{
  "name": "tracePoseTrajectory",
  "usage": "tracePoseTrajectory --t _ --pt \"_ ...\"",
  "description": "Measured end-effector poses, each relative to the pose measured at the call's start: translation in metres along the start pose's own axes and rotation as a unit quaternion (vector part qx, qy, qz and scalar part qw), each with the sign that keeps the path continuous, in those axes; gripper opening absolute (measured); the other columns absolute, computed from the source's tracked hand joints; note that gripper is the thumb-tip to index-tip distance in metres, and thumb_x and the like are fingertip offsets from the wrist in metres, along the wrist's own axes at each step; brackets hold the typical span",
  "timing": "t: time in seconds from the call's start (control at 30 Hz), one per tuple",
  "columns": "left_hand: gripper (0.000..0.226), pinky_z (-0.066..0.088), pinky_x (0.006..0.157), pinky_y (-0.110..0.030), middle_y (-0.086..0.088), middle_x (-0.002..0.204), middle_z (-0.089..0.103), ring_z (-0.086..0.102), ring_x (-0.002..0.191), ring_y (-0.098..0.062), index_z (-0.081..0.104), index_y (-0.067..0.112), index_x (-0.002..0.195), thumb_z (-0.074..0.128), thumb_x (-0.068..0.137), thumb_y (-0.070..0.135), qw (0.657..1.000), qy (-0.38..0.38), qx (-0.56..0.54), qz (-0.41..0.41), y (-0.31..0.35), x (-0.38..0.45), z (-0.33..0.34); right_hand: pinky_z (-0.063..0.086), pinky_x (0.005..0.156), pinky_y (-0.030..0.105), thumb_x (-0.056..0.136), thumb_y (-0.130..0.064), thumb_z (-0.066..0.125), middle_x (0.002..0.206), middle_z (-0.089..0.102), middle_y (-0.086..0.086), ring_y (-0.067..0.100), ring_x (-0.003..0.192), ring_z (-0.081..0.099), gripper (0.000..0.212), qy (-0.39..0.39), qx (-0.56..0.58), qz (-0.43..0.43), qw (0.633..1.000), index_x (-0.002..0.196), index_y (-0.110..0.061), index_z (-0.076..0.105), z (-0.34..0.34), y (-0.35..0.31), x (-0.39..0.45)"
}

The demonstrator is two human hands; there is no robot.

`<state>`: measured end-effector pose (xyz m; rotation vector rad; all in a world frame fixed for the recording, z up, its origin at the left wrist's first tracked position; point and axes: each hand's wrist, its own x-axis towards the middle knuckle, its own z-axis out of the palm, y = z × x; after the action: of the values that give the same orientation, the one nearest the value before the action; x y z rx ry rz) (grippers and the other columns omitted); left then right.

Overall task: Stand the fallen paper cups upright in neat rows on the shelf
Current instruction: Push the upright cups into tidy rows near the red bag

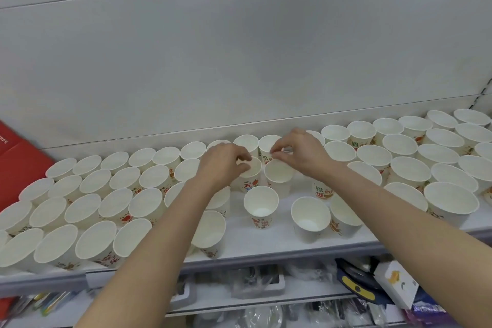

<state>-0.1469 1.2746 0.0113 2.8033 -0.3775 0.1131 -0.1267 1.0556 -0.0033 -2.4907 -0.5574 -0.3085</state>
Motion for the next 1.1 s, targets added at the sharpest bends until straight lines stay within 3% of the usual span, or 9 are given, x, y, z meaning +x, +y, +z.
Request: tracePoseTrajectory --t 0.13,0.23,0.37,0.53,0.63,0.77,0.87,0.93,1.1 --pt "0.021 0.05 0.077 -0.03 0.011 0.102 0.069 0.061 0.095 -0.011 0.072 0.031 0.1 0.072 0.079 0.031 0.996 -0.07 0.04 0.023 -0.005 -0.014 -0.001 0.042 0.07 0.029 0.077 -0.032 0.076 0.074 0.058 -0.02 0.006 0.08 0.048 0.011 -0.092 -0.006 -0.004 0.996 0.085 -0.025 0.075 -0.014 -0.01 -0.034" --pt "0.015 0.043 0.068 -0.027 0.01 0.097 0.069 0.061 0.093 -0.013 0.073 0.031 0.095 0.069 0.083 0.039 0.996 -0.051 0.07 0.037 -0.002 -0.012 0.007 0.037 0.062 0.026 0.075 -0.038 0.076 0.076 0.062 -0.015 0.005 0.071 0.05 0.015 -0.099 -0.049 -0.003 0.994 0.082 -0.024 0.073 -0.004 -0.013 -0.034" --pt "0.008 0.037 0.061 -0.026 0.009 0.089 0.069 0.062 0.089 -0.017 0.073 0.033 0.088 0.067 0.084 0.037 0.995 -0.011 0.095 0.041 0.0 -0.009 0.014 0.037 0.057 0.029 0.079 -0.027 0.069 0.076 0.065 -0.002 0.02 0.078 0.06 0.01 -0.066 -0.124 -0.037 0.989 0.074 -0.018 0.071 0.007 -0.006 -0.034" --pt "0.015 0.035 0.064 -0.027 0.007 0.097 0.07 0.062 0.096 -0.019 0.073 0.033 0.098 0.067 0.085 0.035 0.994 0.004 0.097 0.046 0.005 -0.011 0.015 0.036 0.053 0.029 0.079 -0.018 0.07 0.076 0.065 0.002 0.026 0.077 0.061 0.007 -0.025 -0.155 -0.079 0.984 0.074 -0.013 0.07 0.01 0.003 -0.037" --pt "0.017 0.039 0.067 -0.028 0.01 0.099 0.07 0.06 0.098 -0.017 0.072 0.033 0.102 0.067 0.085 0.033 0.997 0.037 0.048 0.039 0.015 -0.024 0.009 0.046 0.057 0.034 0.081 -0.018 0.07 0.086 0.07 0.002 0.028 0.082 0.063 0.006 0.014 -0.128 -0.065 0.99 0.084 -0.014 0.073 0.007 -0.002 -0.044" --pt "0.006 0.044 0.068 -0.03 0.013 0.084 0.068 0.056 0.086 -0.01 0.074 0.033 0.084 0.07 0.081 0.036 0.997 0.061 -0.021 0.052 0.026 -0.062 0.006 0.048 0.061 0.034 0.078 -0.02 0.076 0.074 0.068 -0.003 0.024 0.074 0.059 0.003 0.136 -0.055 -0.041 0.988 0.079 -0.018 0.074 -0.012 -0.019 -0.087" --pt "0.024 0.048 0.07 -0.03 0.013 0.088 0.07 0.057 0.085 -0.01 0.074 0.031 0.088 0.074 0.074 0.05 0.996 0.002 -0.007 0.087 0.033 -0.086 0.018 0.043 0.063 0.029 0.076 -0.034 0.077 0.072 0.067 -0.009 0.018 0.072 0.053 0.013 0.121 -0.045 -0.058 0.99 0.077 -0.022 0.073 -0.013 -0.029 -0.136" --pt "0.025 0.048 0.068 -0.031 0.008 0.09 0.071 0.058 0.087 -0.014 0.075 0.03 0.091 0.07 0.078 0.05 0.994 0.01 0.057 0.095 0.036 -0.09 0.024 0.043 0.06 0.029 0.069 -0.041 0.079 0.071 0.067 -0.007 0.02 0.071 0.053 0.023 0.104 -0.083 -0.061 0.989 0.075 -0.02 0.073 -0.006 -0.031 -0.157" --pt "0.018 0.031 0.064 -0.028 -0.003 0.088 0.067 0.054 0.085 -0.021 0.075 0.027 0.092 0.064 0.087 0.04 0.986 0.065 0.141 0.057 0.034 -0.089 0.023 0.044 0.049 0.029 0.058 -0.017 0.089 0.064 0.063 -0.004 0.025 0.065 0.055 0.021 0.1 -0.128 -0.066 0.984 0.066 -0.018 0.069 0.008 -0.032 -0.154"
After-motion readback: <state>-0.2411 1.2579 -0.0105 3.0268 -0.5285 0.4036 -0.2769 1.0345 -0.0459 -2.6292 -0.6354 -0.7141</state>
